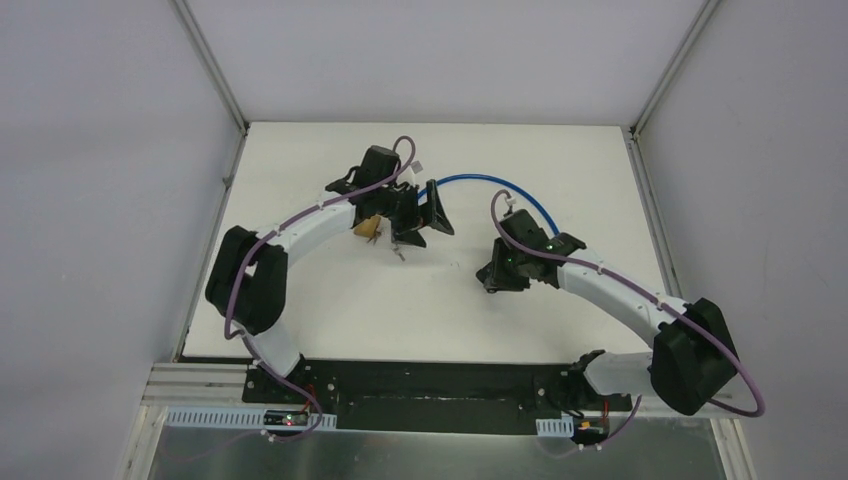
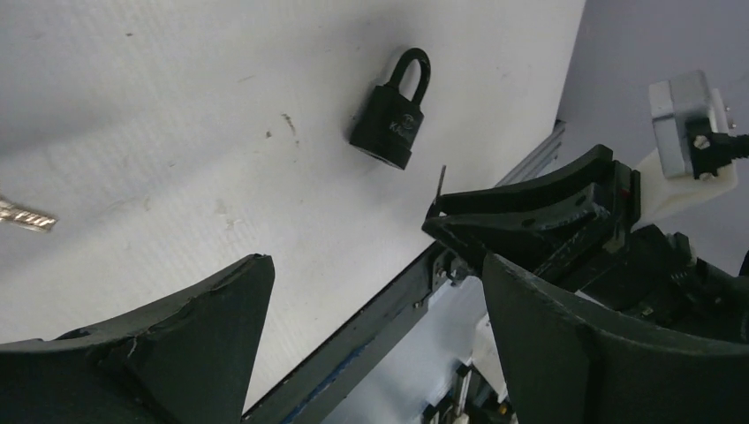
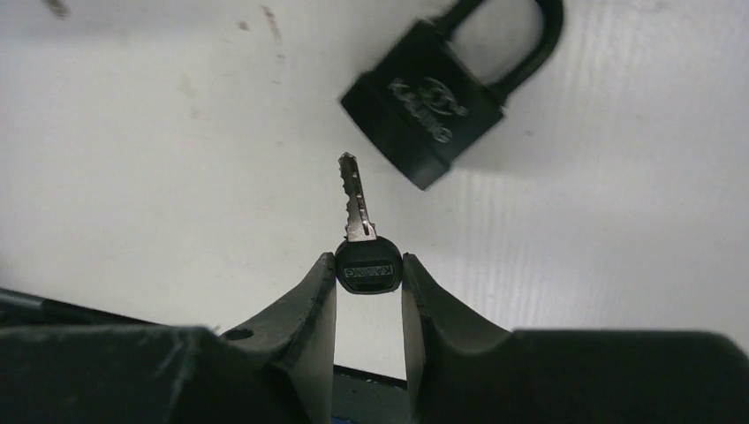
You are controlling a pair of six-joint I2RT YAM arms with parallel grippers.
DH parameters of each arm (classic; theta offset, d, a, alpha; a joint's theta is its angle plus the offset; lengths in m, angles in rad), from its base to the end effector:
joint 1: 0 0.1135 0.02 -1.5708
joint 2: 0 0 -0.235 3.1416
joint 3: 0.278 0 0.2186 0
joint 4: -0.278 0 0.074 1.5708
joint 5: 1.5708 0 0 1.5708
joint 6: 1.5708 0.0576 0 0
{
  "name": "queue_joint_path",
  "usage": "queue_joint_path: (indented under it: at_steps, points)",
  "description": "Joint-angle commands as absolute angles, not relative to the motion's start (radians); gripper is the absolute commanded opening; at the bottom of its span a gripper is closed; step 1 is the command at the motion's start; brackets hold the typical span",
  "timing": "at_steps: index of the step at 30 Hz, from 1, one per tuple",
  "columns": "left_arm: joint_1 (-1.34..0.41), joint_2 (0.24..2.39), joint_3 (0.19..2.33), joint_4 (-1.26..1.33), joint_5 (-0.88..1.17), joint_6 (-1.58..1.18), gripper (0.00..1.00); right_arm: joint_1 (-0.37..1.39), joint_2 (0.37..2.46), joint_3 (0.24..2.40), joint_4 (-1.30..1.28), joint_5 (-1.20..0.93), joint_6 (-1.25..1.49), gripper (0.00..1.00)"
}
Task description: Unlock with the key
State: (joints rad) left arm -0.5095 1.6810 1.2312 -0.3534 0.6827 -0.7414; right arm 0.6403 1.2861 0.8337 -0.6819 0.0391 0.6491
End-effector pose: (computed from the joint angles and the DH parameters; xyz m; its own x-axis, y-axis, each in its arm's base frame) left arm 0.2823 -0.1993 0.2243 -0.9771 -0.0543 -0.2056 0.1369 0.5790 -0.8038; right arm 0.1817 0.1326 0.1819 -0.9318 0.0590 -0.3582 -0.0257 0.9735 0.2273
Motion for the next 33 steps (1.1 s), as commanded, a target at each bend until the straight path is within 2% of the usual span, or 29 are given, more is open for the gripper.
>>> queue_joint_path:
  at_steps: [1,9,17,25,27,31,33]
  points:
    - [-0.542,1.751,1.258,-0.161,0.820,-0.842,0.88,0.679,1.323,0.946,-0.575,-0.043,0.644,0.19]
    - [-0.560,1.845,1.251,-0.012,0.878,-0.964,0.66,0.700,1.387,1.002,-0.462,-0.109,0.678,0.18]
    - [-0.560,1.843,1.196,-0.004,0.867,-0.977,0.45,0.700,1.428,1.034,-0.415,-0.125,0.706,0.18]
    - [-0.561,1.827,1.178,-0.003,0.866,-1.004,0.35,0.699,1.465,1.060,-0.411,-0.123,0.715,0.17]
    - [-0.561,1.818,1.170,-0.003,0.867,-1.007,0.28,0.699,1.473,1.068,-0.416,-0.118,0.715,0.18]
    - [-0.561,1.796,1.163,0.020,0.868,-1.016,0.04,0.699,1.480,1.079,-0.421,-0.113,0.715,0.18]
    - [-0.561,1.787,1.168,0.033,0.873,-1.021,0.00,0.699,1.472,1.074,-0.406,-0.118,0.715,0.19]
